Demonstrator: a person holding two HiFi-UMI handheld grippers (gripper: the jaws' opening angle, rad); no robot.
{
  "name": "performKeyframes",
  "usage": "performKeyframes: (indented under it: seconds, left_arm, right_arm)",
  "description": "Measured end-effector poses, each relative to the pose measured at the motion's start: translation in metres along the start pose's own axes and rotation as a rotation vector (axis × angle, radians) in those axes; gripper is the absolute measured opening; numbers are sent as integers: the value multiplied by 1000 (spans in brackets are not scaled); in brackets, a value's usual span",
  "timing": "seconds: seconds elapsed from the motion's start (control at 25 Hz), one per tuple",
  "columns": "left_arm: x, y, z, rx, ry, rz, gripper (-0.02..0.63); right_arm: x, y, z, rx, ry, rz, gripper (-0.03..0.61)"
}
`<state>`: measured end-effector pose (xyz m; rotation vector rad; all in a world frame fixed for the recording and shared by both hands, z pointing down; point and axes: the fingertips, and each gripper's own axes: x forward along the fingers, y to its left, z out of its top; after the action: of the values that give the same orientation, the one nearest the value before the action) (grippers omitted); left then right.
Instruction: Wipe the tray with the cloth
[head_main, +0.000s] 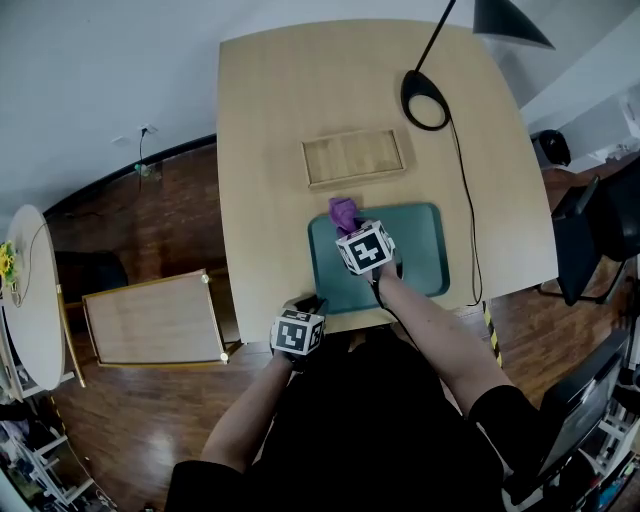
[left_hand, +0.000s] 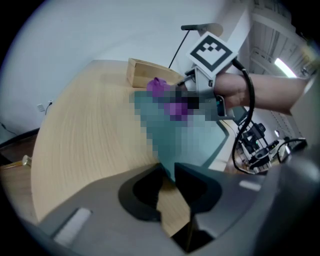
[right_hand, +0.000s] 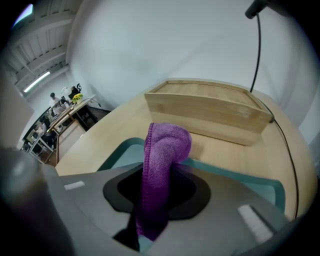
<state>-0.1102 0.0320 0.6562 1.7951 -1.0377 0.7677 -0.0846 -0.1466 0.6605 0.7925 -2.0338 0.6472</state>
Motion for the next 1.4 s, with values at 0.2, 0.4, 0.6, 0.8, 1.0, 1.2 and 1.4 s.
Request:
performKeyframes:
  seconds: [0.2, 0.4, 0.6, 0.8, 1.0, 1.2, 1.4]
  left_arm:
    - [1, -1, -1, 7, 11, -5, 106]
    - [-2, 0, -8, -18, 18, 17, 106]
    - [-3, 3, -11, -46, 18, 31, 104]
    - [-4, 5, -11, -82, -14, 70, 98]
    - [-6, 9, -8, -114, -44, 96, 95]
    - [-5, 9, -8, -121, -52, 99, 94]
    - [-5, 7, -8, -112, -49, 84, 94]
  right_arm:
    - [4, 50, 19, -98, 2, 52, 107]
    - [8, 86, 14, -205, 11, 120, 107]
    - [-7, 43, 2, -209, 17, 40, 107]
    - [-51, -63, -39, -62, 23, -95, 107]
    - [-90, -163, -94, 95, 58, -210, 107]
    - [-92, -170, -110, 78, 74, -215, 107]
    - [-71, -126, -98, 45, 72, -183, 107]
